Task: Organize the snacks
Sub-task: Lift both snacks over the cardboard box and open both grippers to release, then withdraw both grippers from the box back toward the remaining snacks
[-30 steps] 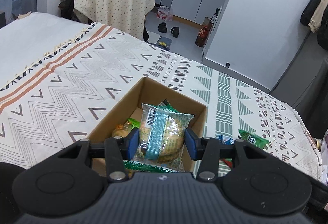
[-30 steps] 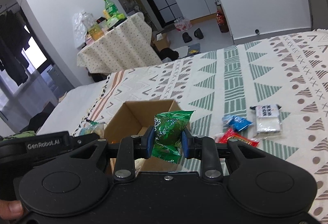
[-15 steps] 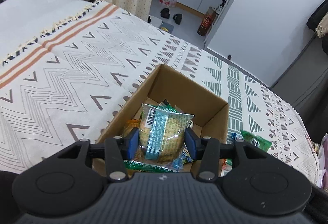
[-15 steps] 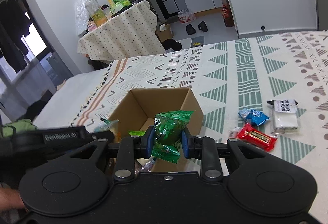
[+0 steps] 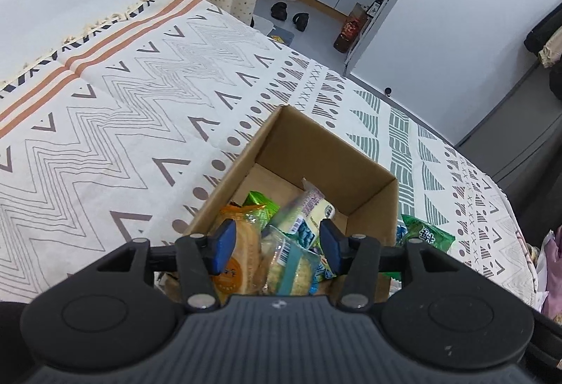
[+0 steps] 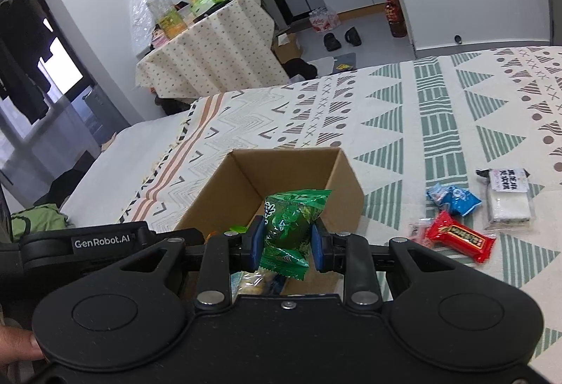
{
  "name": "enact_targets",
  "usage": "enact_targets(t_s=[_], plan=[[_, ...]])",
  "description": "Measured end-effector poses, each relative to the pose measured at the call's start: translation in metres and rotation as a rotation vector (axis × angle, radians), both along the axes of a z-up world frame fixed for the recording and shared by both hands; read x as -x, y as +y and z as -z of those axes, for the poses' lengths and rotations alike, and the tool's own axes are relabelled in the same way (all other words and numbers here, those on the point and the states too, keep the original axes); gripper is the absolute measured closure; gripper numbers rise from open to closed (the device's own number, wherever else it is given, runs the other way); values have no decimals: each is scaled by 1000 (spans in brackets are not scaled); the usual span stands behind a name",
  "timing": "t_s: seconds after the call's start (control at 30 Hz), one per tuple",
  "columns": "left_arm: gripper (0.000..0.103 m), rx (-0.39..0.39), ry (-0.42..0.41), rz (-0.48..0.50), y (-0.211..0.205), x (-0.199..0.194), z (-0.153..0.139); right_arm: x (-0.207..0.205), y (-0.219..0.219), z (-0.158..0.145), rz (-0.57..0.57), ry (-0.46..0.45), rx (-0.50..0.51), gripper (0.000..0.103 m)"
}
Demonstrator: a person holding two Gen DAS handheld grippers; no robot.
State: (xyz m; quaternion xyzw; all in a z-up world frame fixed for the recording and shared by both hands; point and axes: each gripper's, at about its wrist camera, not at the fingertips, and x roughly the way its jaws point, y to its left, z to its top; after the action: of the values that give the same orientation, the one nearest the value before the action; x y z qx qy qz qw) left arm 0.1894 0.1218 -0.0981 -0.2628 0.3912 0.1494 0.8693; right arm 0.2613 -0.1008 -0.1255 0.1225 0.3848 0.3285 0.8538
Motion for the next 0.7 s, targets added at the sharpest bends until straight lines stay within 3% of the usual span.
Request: enact_targets(t_s=[0.2,0.43,0.7], plan=[[46,-6,12,-9,4,3,-5,2,-2,-5,-36,29,-48,65],[28,-49,11,-2,-8,8,-17,-2,-30,-13,49,31,-72,63],[19,-79,4,27,-36,9,-30,-1,-66,-10,108,42,-53,55]])
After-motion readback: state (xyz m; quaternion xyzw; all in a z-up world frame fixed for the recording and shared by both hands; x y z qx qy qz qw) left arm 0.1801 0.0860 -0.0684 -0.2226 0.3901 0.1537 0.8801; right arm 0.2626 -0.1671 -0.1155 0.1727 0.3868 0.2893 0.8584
